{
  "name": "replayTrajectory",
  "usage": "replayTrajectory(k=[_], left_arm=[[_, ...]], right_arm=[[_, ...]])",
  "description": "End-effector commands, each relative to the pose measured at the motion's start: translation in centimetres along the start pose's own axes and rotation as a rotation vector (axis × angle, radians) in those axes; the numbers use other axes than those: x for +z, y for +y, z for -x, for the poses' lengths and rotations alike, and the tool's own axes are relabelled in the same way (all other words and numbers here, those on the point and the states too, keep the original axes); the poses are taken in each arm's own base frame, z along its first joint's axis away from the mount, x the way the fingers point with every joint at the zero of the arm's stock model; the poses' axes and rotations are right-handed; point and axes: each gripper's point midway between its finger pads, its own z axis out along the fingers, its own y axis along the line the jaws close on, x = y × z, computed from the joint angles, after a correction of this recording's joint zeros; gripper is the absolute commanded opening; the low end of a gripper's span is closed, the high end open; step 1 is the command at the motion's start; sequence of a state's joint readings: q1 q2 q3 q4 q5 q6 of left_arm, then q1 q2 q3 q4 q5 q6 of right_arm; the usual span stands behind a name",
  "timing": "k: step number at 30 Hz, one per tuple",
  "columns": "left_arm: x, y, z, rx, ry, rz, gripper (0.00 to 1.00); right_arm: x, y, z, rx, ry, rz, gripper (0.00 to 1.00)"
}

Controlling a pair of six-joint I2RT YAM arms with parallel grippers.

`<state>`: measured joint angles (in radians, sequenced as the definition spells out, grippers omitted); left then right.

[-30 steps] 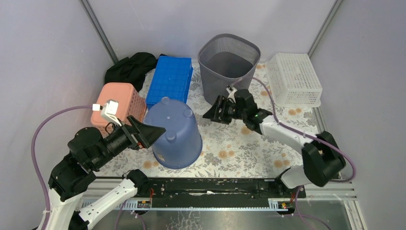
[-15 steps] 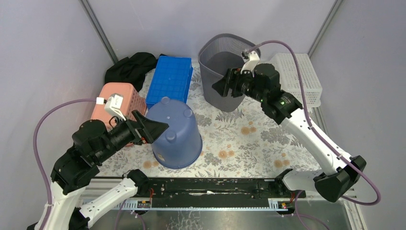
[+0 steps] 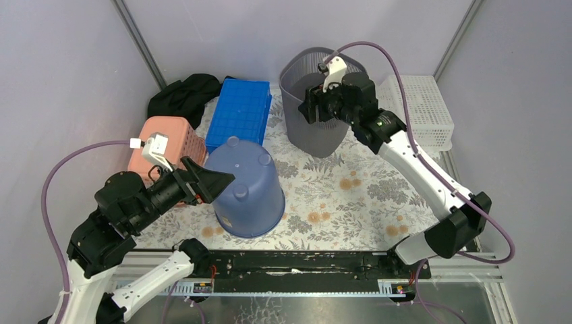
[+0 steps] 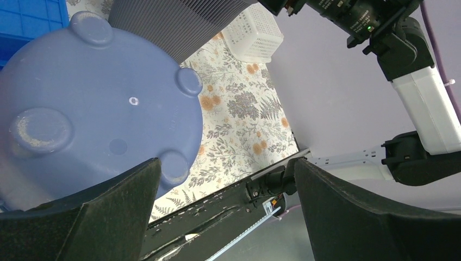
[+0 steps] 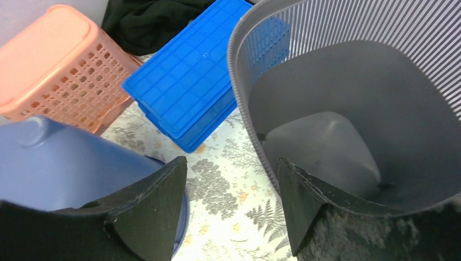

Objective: Turn the large container upside down

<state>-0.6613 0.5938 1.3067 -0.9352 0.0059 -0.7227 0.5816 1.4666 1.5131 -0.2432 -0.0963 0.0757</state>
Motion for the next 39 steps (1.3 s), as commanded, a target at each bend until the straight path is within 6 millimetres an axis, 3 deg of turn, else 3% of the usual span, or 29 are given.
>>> replayTrajectory(k=[1, 9, 15, 20, 22, 30, 32, 39], left_arm=[[-0.4, -0.8, 1.1, 0.015, -0.047, -0.032, 1.00], [-0.1, -1.0, 1.2, 0.014, -0.042, -0.034, 1.00], [0.0, -0.9, 1.0, 0.011, -0.036, -0.033, 1.00], [0.3, -1.0, 1.0, 0.012, -0.029, -0.033, 1.00], [0.3, -1.1, 1.0, 0.014, -0.028, -0.039, 1.00], [0.5, -1.3, 0.8, 0.007, -0.019, -0.052, 1.00], [0.5, -1.4, 0.7, 0.004, -0.015, -0.057, 1.00], [0.2, -1.6, 0.6, -0.002, -0.018, -0.077, 1.00]], right_arm=[[-0.2, -1.0, 4.5, -0.149, -0.098, -0.041, 0.69], [2.9, -0.7, 2.5, -0.228, 0.053, 0.017, 0.68], [5.1, -1.3, -1.3, -0.236, 0.182, 0.034, 0.67], [5.8, -2.3, -3.1, -0.249, 0.258, -0.002, 0.62], [5.9, -2.5, -3.5, -0.253, 0.273, -0.010, 0.55], [4.1, -2.7, -2.0, -0.242, 0.247, -0.047, 0.05], [3.1, -2.5, -1.1, -0.234, 0.225, -0.052, 0.00], [-2.0, -1.8, 3.0, -0.159, 0.136, -0.099, 0.00]])
